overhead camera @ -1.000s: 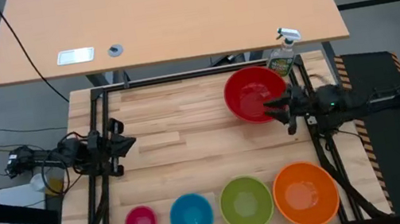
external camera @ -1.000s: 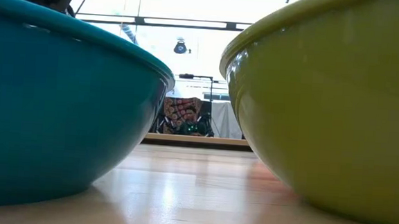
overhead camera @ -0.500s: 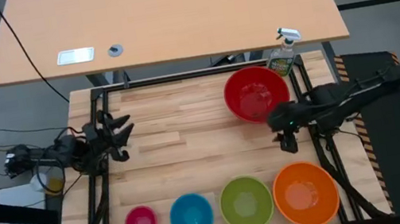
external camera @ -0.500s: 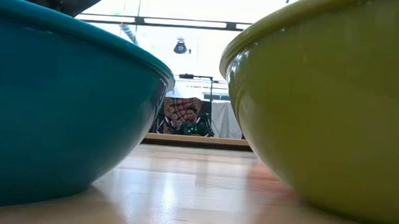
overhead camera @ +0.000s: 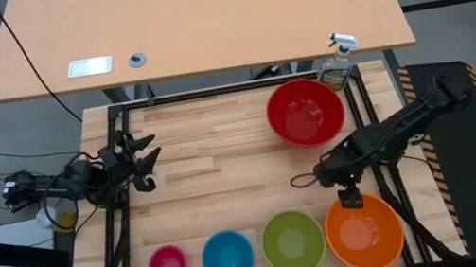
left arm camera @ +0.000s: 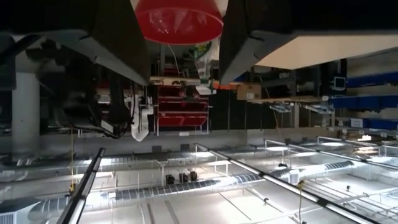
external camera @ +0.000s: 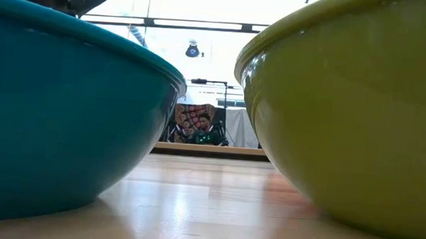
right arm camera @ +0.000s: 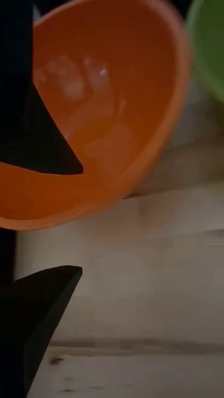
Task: Nest bowls inside each other
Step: Stack the orange bowl on top of the red bowl
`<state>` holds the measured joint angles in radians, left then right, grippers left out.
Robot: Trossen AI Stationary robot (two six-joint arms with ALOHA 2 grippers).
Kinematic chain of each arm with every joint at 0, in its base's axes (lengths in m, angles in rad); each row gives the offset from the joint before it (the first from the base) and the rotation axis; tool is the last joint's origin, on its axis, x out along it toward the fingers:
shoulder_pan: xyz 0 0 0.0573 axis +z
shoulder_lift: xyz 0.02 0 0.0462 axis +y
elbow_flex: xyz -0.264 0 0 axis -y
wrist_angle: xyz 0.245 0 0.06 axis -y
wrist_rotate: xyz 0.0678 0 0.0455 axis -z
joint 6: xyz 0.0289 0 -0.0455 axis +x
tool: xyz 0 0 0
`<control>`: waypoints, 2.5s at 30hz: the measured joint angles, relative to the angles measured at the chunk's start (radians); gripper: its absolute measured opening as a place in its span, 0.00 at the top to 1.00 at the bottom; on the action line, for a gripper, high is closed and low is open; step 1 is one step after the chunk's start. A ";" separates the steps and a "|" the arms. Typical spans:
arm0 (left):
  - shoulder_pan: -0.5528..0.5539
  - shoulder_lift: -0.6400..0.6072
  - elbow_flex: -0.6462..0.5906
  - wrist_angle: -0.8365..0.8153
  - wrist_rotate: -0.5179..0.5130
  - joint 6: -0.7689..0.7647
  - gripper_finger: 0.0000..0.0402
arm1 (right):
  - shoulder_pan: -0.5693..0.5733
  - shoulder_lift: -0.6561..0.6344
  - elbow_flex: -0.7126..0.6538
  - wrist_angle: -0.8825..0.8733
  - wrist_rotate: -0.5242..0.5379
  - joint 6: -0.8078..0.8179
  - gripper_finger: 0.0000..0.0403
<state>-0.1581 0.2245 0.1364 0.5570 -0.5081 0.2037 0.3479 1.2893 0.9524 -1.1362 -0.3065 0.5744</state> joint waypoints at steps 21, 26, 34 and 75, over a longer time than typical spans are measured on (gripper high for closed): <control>0.000 0.000 0.001 0.061 -0.001 0.054 0.52 | 0.104 0.238 0.000 -0.085 0.027 -0.102 0.81; 0.000 0.000 0.001 0.061 -0.001 0.054 0.52 | 0.104 0.243 0.003 -0.109 -0.035 -0.135 0.96; 0.000 0.000 0.001 0.061 -0.001 0.052 0.52 | 0.086 0.081 0.046 -0.223 0.066 -0.179 0.95; 0.000 0.088 0.002 0.106 -0.041 0.052 0.52 | -1.187 -0.257 0.069 0.059 0.317 -0.317 0.94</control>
<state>-0.1581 0.3128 0.1379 0.6627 -0.5491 0.2558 -0.8396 1.0324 1.0214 -1.0774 0.0100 0.2574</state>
